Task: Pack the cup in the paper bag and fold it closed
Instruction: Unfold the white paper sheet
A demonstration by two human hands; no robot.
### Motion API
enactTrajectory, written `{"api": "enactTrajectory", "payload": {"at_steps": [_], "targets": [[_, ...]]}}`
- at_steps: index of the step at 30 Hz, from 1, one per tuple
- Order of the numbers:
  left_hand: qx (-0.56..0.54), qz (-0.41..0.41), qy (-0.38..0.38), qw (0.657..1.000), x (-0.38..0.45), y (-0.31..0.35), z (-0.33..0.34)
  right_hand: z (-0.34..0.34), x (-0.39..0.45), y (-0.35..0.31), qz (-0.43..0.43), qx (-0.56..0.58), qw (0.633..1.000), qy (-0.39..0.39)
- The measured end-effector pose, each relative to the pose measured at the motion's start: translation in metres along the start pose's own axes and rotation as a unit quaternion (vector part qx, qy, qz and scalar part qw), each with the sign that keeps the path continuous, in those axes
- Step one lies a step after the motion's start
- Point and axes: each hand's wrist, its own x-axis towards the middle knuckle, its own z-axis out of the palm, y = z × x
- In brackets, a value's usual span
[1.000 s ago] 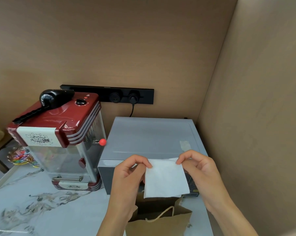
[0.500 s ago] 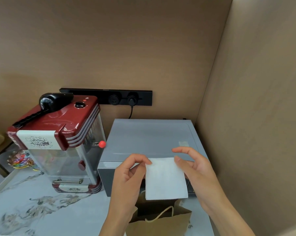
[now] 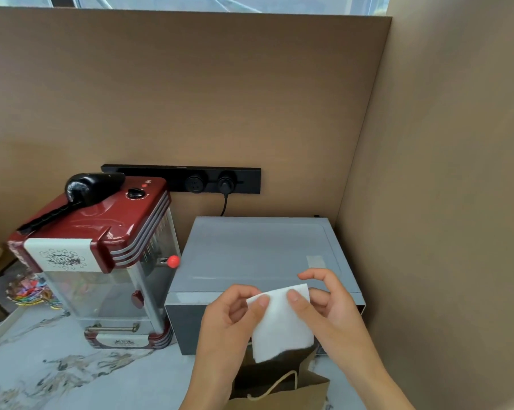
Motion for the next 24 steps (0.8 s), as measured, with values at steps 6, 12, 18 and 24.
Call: {"api": "enactTrajectory", "payload": {"at_steps": [6, 12, 18, 24], "targets": [[0.036, 0.054, 0.007, 0.998, -0.002, 0.004, 0.009, 0.002, 0.009, -0.008, 0.031, 0.014, 0.999, -0.025], [0.084, 0.096, 0.103, 0.986, -0.002, -0.001, 0.01, 0.011, 0.008, -0.013, 0.009, 0.009, 1.0, 0.026], [0.098, 0.084, 0.099, 0.987, -0.001, -0.001, 0.013, 0.009, 0.01, -0.007, -0.043, -0.111, 0.988, 0.099], [-0.069, -0.023, 0.014, 0.997, -0.006, 0.003, 0.021, 0.008, 0.007, -0.014, -0.061, -0.045, 0.994, 0.084]]}}
